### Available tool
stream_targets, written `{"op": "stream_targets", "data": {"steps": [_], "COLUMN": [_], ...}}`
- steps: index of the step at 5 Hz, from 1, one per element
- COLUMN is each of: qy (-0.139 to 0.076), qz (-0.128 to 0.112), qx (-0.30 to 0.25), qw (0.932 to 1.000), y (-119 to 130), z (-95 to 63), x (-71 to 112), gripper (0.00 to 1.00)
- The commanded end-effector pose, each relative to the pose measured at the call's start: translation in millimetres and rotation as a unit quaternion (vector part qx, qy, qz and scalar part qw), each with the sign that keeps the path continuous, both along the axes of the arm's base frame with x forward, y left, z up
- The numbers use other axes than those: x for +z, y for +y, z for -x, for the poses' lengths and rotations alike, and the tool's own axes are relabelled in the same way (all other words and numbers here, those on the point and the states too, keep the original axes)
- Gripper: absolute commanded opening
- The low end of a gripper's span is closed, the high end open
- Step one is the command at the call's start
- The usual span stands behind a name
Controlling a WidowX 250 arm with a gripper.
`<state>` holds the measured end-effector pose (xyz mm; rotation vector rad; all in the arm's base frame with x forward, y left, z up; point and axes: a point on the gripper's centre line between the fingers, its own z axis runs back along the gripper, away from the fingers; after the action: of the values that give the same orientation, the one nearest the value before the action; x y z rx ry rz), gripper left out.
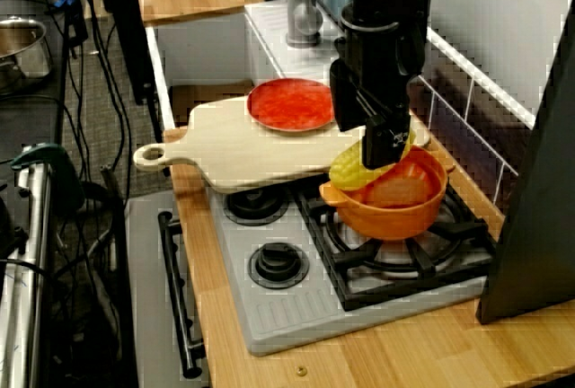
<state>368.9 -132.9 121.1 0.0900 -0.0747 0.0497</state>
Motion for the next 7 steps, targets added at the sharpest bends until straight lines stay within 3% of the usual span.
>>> {"op": "stream_targets", "data": {"steps": [1,3,4,5,7], "qy": [0.000,-0.003,-0.006,-0.013,-0.027], "qz": [0.000,0.014,0.006,0.005,0.012], "qx": [0.000,0.019,0.023,0.017,0.025], "qw": [1.0000,0.9997,0.9997,0.9998,0.9992], "y": [0,3,3,3,11], "z": [0.0,-0.2,-1.9,-1.6,4.6], "x": [0.0,0.9,-2.2,-5.7,4.5], "gripper": [1.00,1.00,0.85,0.00,0.00]}}
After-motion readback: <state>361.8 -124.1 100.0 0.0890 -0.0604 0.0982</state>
